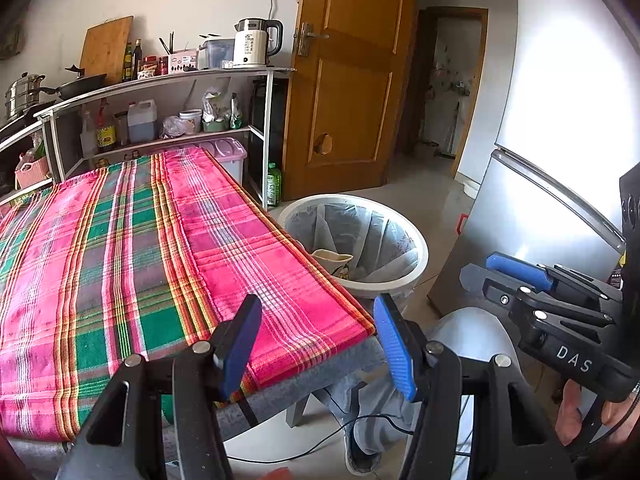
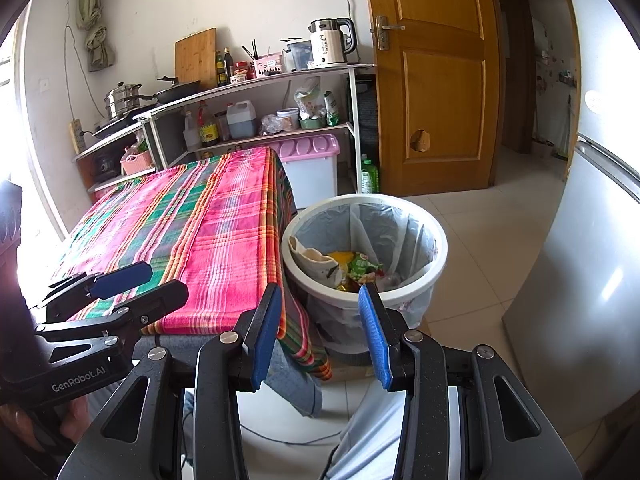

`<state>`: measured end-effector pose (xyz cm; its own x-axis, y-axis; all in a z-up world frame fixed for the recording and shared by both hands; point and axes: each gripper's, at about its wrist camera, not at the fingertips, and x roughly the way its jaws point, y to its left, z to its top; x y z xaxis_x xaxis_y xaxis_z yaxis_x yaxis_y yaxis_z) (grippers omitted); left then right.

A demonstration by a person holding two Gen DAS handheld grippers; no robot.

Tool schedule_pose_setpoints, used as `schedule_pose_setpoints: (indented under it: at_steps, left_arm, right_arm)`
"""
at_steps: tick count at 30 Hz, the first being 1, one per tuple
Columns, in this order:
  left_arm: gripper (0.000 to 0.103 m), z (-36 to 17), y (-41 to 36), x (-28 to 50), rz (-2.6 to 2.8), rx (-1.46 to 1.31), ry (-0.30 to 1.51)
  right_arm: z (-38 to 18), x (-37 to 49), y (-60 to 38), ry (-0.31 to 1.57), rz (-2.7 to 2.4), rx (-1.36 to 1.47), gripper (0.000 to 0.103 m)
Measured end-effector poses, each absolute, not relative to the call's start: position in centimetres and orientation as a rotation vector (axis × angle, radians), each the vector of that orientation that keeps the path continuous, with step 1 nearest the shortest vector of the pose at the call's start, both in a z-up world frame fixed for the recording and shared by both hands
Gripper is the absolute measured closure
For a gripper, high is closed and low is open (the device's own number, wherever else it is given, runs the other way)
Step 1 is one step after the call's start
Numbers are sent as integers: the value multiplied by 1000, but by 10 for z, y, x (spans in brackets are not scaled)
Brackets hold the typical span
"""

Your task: Collect trash

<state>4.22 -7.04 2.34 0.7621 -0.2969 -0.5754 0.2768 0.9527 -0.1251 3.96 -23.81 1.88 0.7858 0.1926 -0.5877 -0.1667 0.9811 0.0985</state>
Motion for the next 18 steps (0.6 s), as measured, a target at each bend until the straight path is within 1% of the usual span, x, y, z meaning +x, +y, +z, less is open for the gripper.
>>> schedule_pose_setpoints:
  at_steps: [18]
  left_arm:
    - [43,22,-68,43,-328,-48,637]
  right_arm:
    - [19,40,-238,637,194,40,62]
